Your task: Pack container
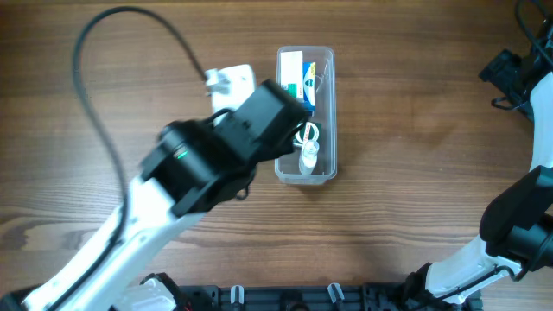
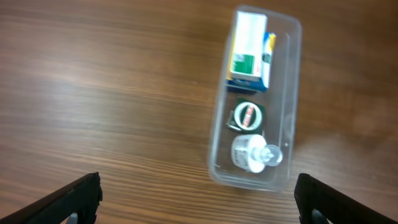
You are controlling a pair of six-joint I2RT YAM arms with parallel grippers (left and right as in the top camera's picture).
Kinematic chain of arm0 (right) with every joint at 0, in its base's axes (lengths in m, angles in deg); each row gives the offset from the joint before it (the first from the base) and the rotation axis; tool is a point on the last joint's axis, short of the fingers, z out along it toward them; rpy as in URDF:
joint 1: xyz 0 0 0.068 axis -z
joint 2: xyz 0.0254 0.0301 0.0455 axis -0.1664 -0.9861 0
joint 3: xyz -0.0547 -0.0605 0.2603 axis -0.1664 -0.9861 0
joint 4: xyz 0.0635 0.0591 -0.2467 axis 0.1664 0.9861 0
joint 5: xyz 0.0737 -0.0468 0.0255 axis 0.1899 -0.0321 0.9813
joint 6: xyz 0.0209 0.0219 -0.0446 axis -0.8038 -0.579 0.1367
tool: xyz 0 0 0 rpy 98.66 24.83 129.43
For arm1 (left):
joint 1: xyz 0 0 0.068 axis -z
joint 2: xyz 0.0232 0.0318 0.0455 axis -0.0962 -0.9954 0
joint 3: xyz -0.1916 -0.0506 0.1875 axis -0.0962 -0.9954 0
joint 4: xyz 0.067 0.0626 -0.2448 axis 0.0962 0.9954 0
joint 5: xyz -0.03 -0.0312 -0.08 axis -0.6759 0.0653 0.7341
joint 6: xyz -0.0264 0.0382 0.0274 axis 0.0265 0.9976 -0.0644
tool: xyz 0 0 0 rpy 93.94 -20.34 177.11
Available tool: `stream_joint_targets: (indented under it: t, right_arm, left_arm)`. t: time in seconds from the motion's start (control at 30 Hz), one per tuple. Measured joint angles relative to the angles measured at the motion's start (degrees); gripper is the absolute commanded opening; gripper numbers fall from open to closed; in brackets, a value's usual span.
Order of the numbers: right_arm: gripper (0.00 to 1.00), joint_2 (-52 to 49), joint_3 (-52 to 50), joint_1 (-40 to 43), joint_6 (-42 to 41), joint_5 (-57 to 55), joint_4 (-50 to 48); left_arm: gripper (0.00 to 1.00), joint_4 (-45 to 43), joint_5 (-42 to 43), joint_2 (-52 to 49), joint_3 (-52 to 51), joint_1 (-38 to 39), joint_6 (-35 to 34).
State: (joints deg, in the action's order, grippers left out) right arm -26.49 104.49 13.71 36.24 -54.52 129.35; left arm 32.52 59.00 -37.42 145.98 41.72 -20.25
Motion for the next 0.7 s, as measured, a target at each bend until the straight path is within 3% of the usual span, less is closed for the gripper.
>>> stream_joint_targets:
  t: [0.3,0.7]
  right_arm:
    - [1.00,0.0,0.0,0.0,0.0,0.0,0.0]
    - [1.00,0.0,0.0,0.0,0.0,0.0,0.0]
  left_arm:
    - [1.00,-4.3,-4.2,14.6,-17.5,0.0,-3.3]
    - [1.00,-4.4,-4.4,14.6,-18.4,0.0,-3.5]
